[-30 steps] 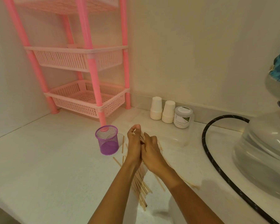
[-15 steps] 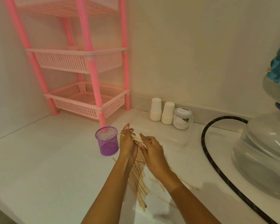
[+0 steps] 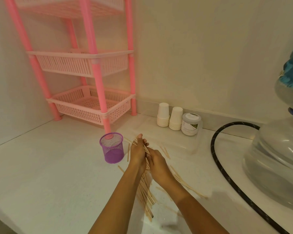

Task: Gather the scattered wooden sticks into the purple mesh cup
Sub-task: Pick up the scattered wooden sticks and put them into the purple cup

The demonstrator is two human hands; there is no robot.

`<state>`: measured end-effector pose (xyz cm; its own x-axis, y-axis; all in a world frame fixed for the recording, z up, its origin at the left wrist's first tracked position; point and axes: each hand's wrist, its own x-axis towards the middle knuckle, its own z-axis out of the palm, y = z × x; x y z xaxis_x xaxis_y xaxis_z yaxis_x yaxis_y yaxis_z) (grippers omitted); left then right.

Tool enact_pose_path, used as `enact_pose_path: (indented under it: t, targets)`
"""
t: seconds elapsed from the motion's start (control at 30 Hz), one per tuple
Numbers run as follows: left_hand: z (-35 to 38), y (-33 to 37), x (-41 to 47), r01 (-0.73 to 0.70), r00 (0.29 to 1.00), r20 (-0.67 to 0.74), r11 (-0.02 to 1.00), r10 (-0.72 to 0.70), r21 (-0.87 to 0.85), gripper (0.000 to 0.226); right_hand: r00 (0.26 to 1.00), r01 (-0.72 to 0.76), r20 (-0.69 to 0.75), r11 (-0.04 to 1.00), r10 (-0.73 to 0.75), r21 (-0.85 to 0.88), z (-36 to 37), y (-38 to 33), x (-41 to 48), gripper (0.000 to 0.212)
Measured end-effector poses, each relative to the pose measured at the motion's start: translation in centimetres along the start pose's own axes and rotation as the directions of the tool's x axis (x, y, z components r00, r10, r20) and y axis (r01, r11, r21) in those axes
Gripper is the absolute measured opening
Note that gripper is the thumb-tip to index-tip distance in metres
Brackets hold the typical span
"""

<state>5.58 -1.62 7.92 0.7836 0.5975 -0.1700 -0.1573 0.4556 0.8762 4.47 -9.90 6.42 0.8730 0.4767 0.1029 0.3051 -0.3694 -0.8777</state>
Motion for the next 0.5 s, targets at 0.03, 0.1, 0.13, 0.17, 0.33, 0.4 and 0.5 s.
enact_pose_path:
  t: [0.03, 0.1, 0.13, 0.17, 0.33, 0.4, 0.5]
  targets:
    - [-0.1, -0.1, -0.1, 0.006, 1.000, 0.027, 1.000, -0.007, 0.007, 0.023, 1.000, -0.016, 0.007, 1.000, 0.016, 0.013, 0.0, -0.1, 0.1, 0.030]
    - [-0.3, -0.3, -0.1, -0.007, 0.998, 0.065, 0.999, 0.004, 0.046, 0.028, 0.999, -0.019, 0.039, 1.000, 0.018, 0.020, 0.0, -0.4, 0.2, 0.032]
    - [-0.3, -0.4, -0.1, -0.027, 0.997, 0.074, 0.996, 0.020, 0.082, 0.030, 0.998, -0.007, 0.057, 1.000, 0.006, 0.013, -0.1, -0.6, 0.3, 0.035]
    - [-0.3, -0.5, -0.2, -0.046, 0.996, 0.079, 0.992, 0.036, 0.120, 0.032, 0.998, -0.013, 0.068, 1.000, 0.011, 0.018, -0.2, -0.8, 0.3, 0.036]
    - [-0.4, -0.7, -0.1, -0.070, 0.994, 0.098, 0.968, 0.047, 0.239, 0.023, 0.990, -0.082, 0.122, 0.995, 0.075, 0.051, -0.6, -1.4, 1.0, 0.036]
    - [-0.3, -0.4, 0.2, -0.077, 0.997, 0.050, 0.968, 0.067, 0.238, 0.026, 0.983, -0.104, 0.165, 0.985, 0.081, 0.137, -0.9, -1.6, 0.9, 0.037]
    - [-0.1, 0.8, 0.8, -0.074, 0.997, -0.027, 0.993, 0.077, 0.096, 0.019, 0.969, -0.144, 0.230, 0.963, 0.090, 0.230, -1.5, -1.3, 0.8, 0.045]
